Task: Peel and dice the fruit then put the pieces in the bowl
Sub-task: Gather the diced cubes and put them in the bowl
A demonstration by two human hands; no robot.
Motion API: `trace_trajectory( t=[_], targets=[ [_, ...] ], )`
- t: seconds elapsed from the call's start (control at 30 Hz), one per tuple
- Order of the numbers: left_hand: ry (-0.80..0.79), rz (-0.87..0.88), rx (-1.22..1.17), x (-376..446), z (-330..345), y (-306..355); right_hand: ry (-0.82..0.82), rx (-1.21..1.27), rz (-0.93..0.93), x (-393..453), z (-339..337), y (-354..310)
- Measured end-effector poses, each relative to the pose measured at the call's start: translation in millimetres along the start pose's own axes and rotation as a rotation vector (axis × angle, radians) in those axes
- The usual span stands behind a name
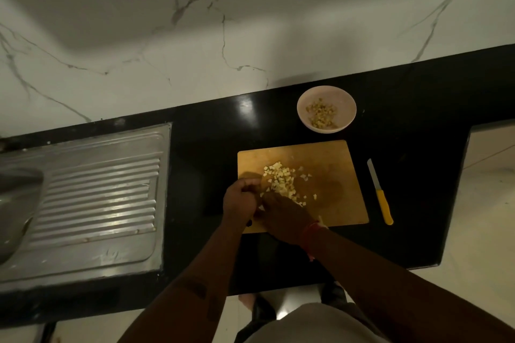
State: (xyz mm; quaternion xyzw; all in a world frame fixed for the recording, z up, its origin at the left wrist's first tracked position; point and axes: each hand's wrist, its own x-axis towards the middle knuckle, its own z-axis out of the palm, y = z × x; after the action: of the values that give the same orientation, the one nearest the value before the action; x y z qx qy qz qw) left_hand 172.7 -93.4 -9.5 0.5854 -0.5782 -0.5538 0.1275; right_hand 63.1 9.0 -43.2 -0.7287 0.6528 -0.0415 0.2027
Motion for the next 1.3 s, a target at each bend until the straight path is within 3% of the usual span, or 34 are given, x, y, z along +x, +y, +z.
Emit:
trace_trajectory(
  t=[0.07,0.23,0.37,0.57,0.77,0.93,1.07,1.13,1.2,1.3],
  targets=[
    [-0.014,0.011,0.025,2,-3,-5,-0.005,0.035,0.053,4,-1,4],
    [-0.038,0.016,0.067,3,0,-6,0.199,0.022,0.125,-9,-28,25],
    [-0.014,0.093,0.109,7,3,-3,0.318,0.294,0.277,-30,-33,42],
    [0.138,-0.031,0.327,11,5,-14,0.178,0.513,0.638,-63,-19,55],
    [0.081,-0.019,0.221,-5,33,6,0.047,0.414,0.562,-37,-12,33],
    [0.025,-0.002,0.156,3,34,12,0.287,0.445,0.531,-21,-25,38],
    [0.050,-0.031,0.117,11,25,3,0.294,0.254,0.385,-33,-25,40],
    [0.053,-0.060,0.098,11,23,-2,0.231,0.080,0.194,-36,-18,29],
    [0.057,-0.087,0.045,9,22,-7,0.220,0.060,0.054,-35,-13,11],
    [0.066,-0.104,0.017,6,22,-10,0.232,0.039,0.010,-26,-1,7]
  ],
)
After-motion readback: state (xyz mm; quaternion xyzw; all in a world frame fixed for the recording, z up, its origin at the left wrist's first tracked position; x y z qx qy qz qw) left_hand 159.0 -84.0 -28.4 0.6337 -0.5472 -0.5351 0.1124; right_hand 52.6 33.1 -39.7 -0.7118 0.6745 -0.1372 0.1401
